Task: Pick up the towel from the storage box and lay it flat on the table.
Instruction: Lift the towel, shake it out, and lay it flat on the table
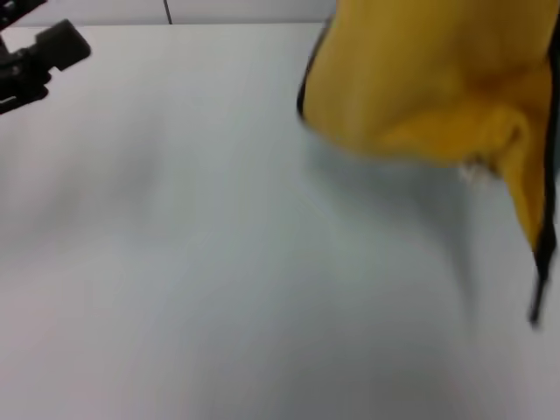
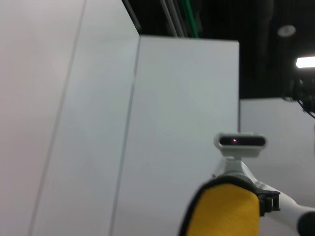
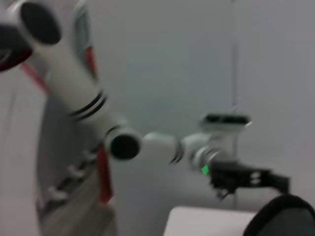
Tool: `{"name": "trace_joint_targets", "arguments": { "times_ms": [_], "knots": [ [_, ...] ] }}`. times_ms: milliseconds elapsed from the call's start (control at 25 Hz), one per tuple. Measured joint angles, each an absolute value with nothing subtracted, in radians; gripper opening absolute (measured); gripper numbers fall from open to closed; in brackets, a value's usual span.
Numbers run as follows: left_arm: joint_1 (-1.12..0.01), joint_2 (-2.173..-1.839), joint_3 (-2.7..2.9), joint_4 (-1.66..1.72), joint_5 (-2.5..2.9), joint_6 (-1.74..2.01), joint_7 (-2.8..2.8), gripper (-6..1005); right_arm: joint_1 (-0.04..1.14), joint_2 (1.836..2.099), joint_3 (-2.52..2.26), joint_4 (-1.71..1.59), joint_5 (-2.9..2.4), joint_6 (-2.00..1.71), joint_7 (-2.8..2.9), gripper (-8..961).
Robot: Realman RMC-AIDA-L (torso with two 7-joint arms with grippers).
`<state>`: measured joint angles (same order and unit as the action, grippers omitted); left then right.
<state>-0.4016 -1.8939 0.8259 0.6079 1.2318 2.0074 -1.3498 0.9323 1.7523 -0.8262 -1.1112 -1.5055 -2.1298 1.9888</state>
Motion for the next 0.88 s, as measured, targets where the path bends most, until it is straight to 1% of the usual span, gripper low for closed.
{"name": "trace_joint_targets", "arguments": {
  "times_ms": [160,240,400,480,720,880],
  "knots": [
    [-0.429,-1.884,0.827,0.674,1.292,2.027,-1.404,829,0.917,1.770,-0.921,-1.160,-1.514,-2.149,1.970,17],
    [-0.437,-1.885,0.830,0.713,1.307,2.031,-1.426,829,0.911,1.778,-0.968,-1.180,-1.511,-2.150,1.965,18],
    [-0.452,-1.890,0.878,0.760,1.312,2.031,-1.435,829,0.907,1.805,-1.037,-1.193,-1.513,-2.151,1.957,19],
    [-0.469,-1.891,0.904,0.766,1.317,2.031,-1.433,829,0.911,1.814,-1.063,-1.197,-1.513,-2.153,1.949,19],
    [-0.528,-1.893,0.948,0.762,1.377,2.031,-1.437,829,0.919,1.829,-1.104,-1.227,-1.513,-2.152,1.936,20],
    [-0.539,-1.893,1.005,0.767,1.379,2.031,-1.438,830,0.921,1.831,-1.103,-1.231,-1.513,-2.151,1.936,21]
  ]
}}
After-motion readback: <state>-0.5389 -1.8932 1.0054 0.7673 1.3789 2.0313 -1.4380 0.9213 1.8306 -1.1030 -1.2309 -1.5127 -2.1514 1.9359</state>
